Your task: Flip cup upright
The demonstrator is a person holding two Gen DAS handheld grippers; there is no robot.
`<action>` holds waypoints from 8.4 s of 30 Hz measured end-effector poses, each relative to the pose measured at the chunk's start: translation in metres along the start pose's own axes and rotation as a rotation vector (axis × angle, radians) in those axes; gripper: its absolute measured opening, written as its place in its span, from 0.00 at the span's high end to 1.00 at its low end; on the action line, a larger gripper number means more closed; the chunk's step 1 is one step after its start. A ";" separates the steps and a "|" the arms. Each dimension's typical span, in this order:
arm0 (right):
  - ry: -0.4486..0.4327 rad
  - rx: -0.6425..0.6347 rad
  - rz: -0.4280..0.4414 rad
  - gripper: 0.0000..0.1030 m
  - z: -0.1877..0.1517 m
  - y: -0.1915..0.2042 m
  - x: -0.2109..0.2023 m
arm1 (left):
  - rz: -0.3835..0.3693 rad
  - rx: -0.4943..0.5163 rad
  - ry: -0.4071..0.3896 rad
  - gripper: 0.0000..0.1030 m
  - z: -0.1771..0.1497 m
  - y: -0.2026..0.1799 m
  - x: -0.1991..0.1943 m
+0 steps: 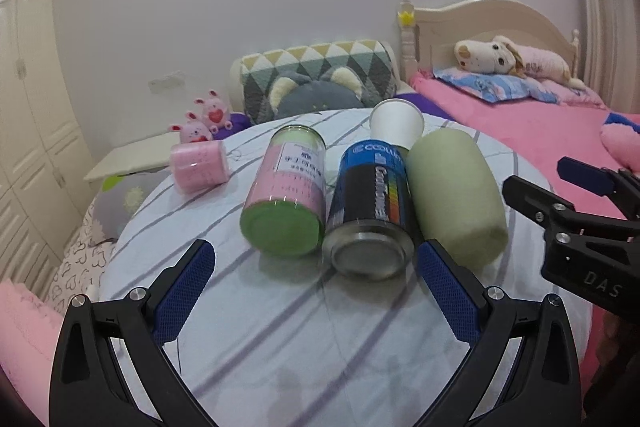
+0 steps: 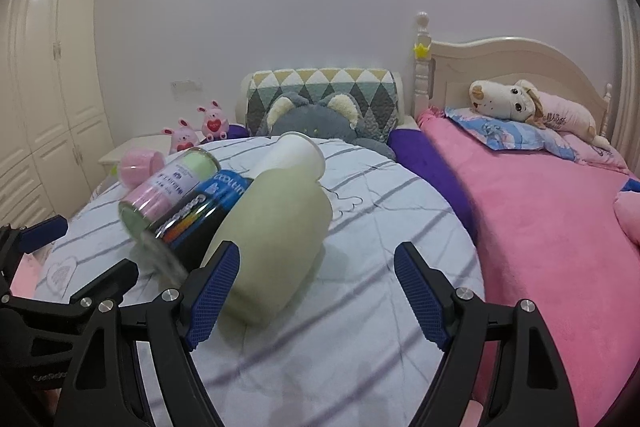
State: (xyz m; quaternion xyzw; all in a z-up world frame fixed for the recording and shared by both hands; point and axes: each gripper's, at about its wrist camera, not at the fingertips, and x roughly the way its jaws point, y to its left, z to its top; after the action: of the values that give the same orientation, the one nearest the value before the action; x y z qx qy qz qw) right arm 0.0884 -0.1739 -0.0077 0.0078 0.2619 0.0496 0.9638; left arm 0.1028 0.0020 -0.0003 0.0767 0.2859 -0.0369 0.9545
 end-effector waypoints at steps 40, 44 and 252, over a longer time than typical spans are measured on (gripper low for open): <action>0.228 0.000 0.071 0.21 0.086 0.008 0.122 | 0.008 -0.016 0.576 0.07 0.083 0.033 0.160; 0.243 -0.001 0.093 0.21 0.084 0.011 0.126 | -0.086 -0.074 0.657 0.31 0.078 0.035 0.168; 0.591 0.094 0.132 0.22 0.013 0.079 0.028 | -0.088 -0.115 0.437 0.11 -0.035 0.124 -0.001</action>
State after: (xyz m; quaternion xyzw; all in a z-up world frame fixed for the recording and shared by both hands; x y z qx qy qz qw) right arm 0.1119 -0.0919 -0.0075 0.0547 0.5320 0.1001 0.8390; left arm 0.0974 0.1297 -0.0132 0.0160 0.4905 -0.0447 0.8702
